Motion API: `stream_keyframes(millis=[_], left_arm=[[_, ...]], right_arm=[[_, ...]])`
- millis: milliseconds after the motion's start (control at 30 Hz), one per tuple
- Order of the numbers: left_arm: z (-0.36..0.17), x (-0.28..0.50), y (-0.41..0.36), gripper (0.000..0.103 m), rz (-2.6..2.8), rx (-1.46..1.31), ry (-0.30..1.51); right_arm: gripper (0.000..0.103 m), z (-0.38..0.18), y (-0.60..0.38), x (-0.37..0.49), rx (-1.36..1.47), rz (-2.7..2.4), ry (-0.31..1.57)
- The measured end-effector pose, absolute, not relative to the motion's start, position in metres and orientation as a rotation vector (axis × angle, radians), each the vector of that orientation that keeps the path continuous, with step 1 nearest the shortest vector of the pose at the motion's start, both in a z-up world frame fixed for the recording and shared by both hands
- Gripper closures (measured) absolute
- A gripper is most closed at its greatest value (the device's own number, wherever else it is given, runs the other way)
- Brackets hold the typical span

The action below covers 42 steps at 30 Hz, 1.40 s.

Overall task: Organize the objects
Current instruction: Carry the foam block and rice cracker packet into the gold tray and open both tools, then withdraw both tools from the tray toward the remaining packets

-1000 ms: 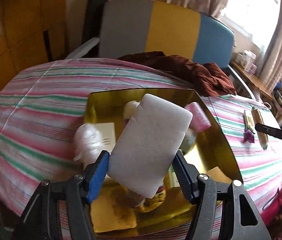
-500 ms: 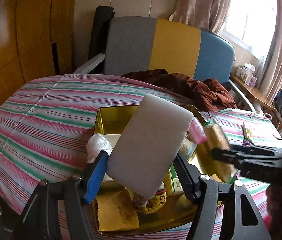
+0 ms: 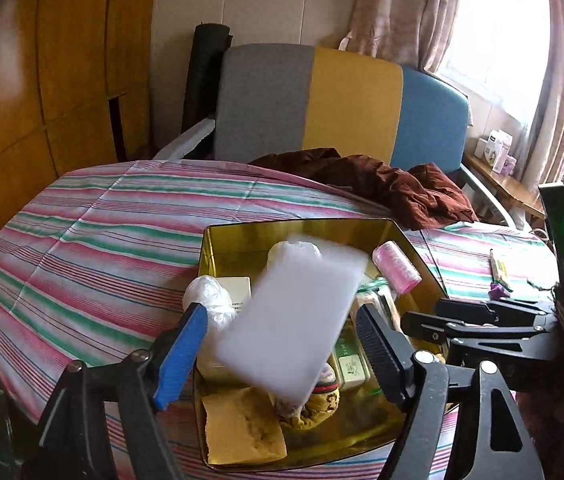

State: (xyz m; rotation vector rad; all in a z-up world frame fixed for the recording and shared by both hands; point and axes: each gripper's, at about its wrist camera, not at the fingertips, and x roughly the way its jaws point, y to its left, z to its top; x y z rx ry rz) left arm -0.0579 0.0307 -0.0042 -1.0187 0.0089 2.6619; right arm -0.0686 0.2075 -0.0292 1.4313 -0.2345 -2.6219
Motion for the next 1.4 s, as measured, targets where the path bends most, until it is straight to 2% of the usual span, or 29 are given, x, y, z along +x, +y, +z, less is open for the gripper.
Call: stream_keyframes(millis=[567, 1400], left_arm=[[0.006, -0.040, 0.036, 0.020, 2.699, -0.933, 0.100], [0.009, -0.021, 0.066, 0.016, 2.631, -0.896, 0.217]], right_arm=[[0.051, -0.018, 0.220, -0.038, 1.408, -2.754, -0.211], [0.050, -0.021, 0.279, -0.018, 1.453, -2.858, -0.348]])
